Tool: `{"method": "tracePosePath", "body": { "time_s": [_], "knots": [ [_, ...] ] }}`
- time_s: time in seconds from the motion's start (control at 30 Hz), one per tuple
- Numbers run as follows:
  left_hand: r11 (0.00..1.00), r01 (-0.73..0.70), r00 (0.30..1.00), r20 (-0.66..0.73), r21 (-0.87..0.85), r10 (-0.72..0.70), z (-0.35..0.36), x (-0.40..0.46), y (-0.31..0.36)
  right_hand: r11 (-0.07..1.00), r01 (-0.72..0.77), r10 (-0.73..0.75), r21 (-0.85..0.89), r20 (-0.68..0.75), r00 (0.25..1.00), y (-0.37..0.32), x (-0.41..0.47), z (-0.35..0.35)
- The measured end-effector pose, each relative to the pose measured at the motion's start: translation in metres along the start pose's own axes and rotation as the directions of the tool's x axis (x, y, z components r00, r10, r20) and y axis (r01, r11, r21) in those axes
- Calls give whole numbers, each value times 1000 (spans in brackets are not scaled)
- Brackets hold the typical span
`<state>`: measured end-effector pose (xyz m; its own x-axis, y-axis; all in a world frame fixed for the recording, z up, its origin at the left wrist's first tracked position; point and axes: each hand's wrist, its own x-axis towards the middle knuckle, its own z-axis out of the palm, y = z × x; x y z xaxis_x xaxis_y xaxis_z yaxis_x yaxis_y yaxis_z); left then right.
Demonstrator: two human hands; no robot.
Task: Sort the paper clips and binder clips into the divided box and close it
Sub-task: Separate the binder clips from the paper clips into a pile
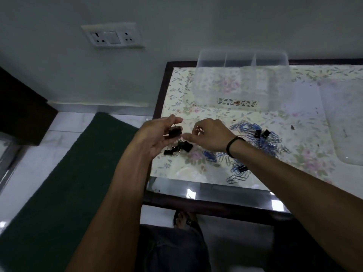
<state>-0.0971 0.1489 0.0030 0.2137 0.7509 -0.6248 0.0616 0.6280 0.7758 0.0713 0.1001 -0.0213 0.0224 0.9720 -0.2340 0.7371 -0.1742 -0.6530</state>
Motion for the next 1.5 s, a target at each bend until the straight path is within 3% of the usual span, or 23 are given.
{"method": "tracePosePath", "body": {
  "time_s": [0.1,0.17,0.3,0.4,0.47,0.73,0.8,0.87,0.93,1.0,1.17,1.33,1.43,1.5],
  "knots": [
    [999,-34,999,-30,21,35,-5,4,-1,997,-60,57,47,57,997,1,-1,3],
    [999,-43,998,-47,10,44,-4,5,-2,973,-127,105,193,122,987,-1,-1,4],
    [995,-96,994,-62,-20,95,2,3,0,672,-375,175,638,355,918,-5,1,5],
    [990,-141,988,-68,-7,141,8,2,-1,464,-472,150,750,458,876,-8,3,2],
    [985,-172,982,-82,16,173,13,3,-3,392,-492,118,778,487,865,-9,4,-2],
    [984,-116,988,86,-134,129,23,2,-1,580,-269,147,769,226,963,-6,-5,-6],
    [984,-104,987,107,-143,120,24,2,-2,721,-134,128,680,59,990,-4,-4,-4],
    [985,-93,989,101,-143,108,24,4,-3,888,28,39,459,-136,990,-4,-3,-2],
    [983,-80,991,93,-168,97,24,5,-3,919,101,1,381,-258,966,-5,-3,0],
    [976,-65,991,101,-209,88,27,6,-4,903,106,35,417,-316,948,-5,-4,1],
    [964,-60,988,124,-261,95,30,5,-3,922,109,0,371,-283,959,-4,-2,-2],
    [923,-114,989,47,-367,141,25,5,3,917,63,3,393,-164,986,-11,-5,-10],
    [926,-165,983,24,-339,183,17,4,7,910,-20,56,413,-76,996,-11,-6,-10],
    [956,-209,976,15,-206,217,16,1,7,892,-68,97,448,-43,994,-8,-5,-12]
  ]
}}
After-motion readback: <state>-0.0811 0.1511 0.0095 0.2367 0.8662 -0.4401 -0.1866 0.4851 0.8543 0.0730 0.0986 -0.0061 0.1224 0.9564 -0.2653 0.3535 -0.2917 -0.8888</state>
